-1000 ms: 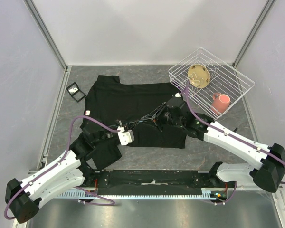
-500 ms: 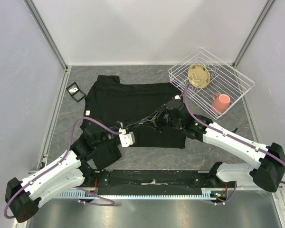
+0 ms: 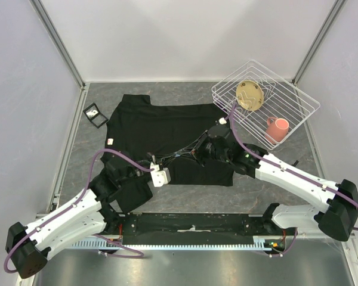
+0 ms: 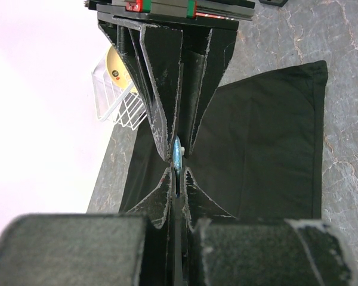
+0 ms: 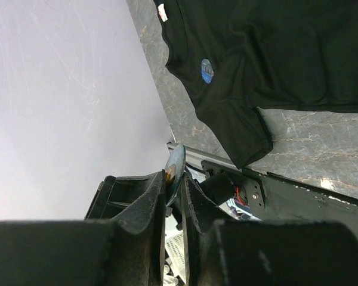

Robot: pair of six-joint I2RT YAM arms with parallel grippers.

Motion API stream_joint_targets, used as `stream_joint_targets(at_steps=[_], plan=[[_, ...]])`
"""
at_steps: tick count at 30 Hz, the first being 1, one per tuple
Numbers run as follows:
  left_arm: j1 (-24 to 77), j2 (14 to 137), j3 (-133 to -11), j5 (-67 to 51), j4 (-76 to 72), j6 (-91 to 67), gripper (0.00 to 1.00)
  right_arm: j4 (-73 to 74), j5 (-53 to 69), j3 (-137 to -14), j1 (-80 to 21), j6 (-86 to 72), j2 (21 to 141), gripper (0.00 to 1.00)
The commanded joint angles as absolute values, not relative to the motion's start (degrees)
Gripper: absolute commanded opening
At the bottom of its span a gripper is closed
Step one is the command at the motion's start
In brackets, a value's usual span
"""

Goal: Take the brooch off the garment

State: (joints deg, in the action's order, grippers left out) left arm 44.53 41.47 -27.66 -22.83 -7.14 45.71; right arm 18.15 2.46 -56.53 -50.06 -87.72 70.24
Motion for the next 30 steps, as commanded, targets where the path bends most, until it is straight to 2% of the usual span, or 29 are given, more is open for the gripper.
stream_joint_targets(at_steps=[1, 4, 8, 9, 11, 16, 17, 20, 23, 26, 30], plan=[[44.82, 40.17, -27.77, -21.71, -9.14, 48.43, 0.02, 21.79, -1.58, -58.97, -50.36, -83.15, 70.75, 0.16], [45.00, 40.08, -27.77, -21.36, -8.88, 48.60, 0.02, 22.15, -2.37, -59.06, -50.80, -82.80, 71.19, 0.13], [45.26, 39.81, -27.69, -20.83, -8.53, 48.87, 0.02, 22.59, -3.69, -59.50, -51.06, -82.00, 71.72, 0.16], [45.44, 39.81, -27.69, -20.74, -8.26, 48.87, 0.02, 22.59, -3.87, -59.41, -51.15, -82.00, 71.81, 0.09], [45.61, 39.81, -27.77, -20.92, -8.09, 48.69, 0.02, 22.59, -4.22, -59.07, -51.15, -82.70, 71.54, 0.02], [45.70, 39.29, -28.39, -21.44, -6.51, 47.11, 0.03, 22.50, -6.41, -58.10, -51.15, -82.71, 71.28, 0.00], [45.70, 39.03, -28.48, -21.97, -6.07, 46.76, 0.10, 22.50, -6.85, -57.92, -51.15, -82.62, 71.19, 0.00], [45.70, 37.62, -28.65, -23.55, -4.92, 45.71, 0.21, 22.59, -9.57, -57.39, -51.06, -80.95, 70.66, 0.00], [45.70, 36.48, -28.91, -24.78, -4.75, 43.52, 0.29, 22.68, -10.89, -56.17, -50.71, -80.07, 69.79, 0.00], [45.70, 35.77, -29.35, -25.84, -4.13, 41.76, 0.34, 22.76, -13.00, -54.76, -50.10, -79.37, 68.73, 0.00], [45.70, 34.28, -30.93, -25.23, -4.39, 37.10, 0.35, 27.66, -18.18, -53.27, -47.29, -75.51, 66.54, 0.00]])
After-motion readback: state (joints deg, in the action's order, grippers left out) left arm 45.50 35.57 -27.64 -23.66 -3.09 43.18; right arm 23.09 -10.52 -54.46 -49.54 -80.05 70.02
